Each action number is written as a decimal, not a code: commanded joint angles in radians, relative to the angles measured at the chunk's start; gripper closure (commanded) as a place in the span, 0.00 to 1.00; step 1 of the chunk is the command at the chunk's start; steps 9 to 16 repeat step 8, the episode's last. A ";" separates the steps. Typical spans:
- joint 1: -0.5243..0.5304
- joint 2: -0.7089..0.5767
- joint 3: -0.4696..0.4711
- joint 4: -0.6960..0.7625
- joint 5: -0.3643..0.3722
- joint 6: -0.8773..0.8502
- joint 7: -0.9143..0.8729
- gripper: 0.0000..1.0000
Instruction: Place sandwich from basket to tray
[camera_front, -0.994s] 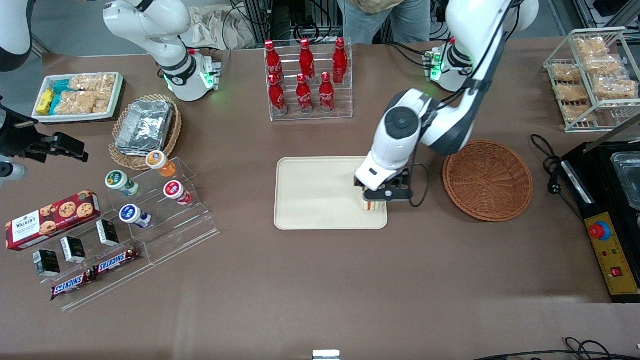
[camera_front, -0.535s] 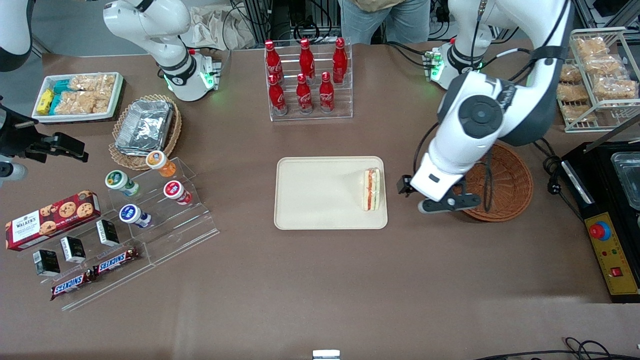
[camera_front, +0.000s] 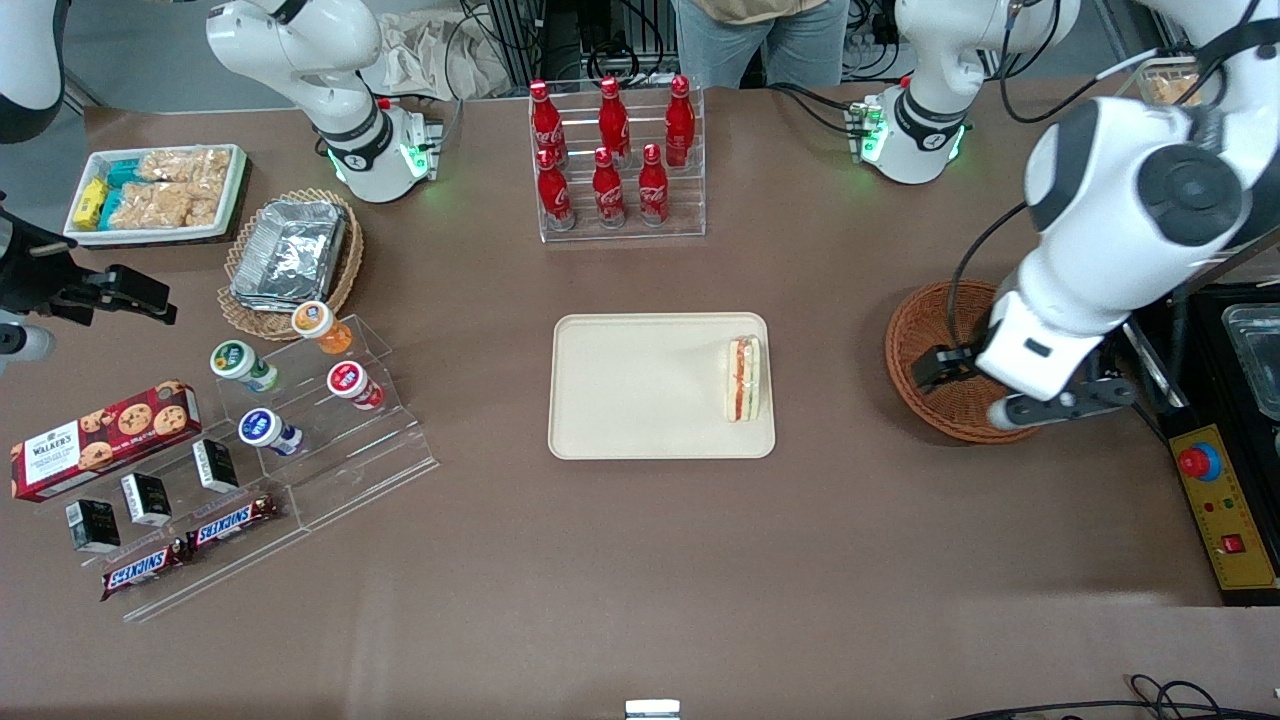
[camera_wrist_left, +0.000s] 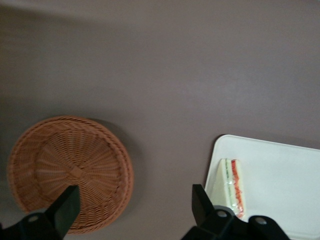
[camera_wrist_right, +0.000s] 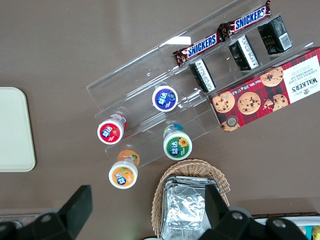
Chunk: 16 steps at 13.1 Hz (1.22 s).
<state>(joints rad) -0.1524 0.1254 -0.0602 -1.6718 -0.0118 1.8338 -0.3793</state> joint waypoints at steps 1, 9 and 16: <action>0.075 -0.079 -0.012 -0.011 -0.016 -0.050 0.042 0.00; 0.116 -0.164 0.022 0.046 -0.082 -0.189 0.063 0.00; 0.116 -0.164 0.022 0.046 -0.082 -0.189 0.063 0.00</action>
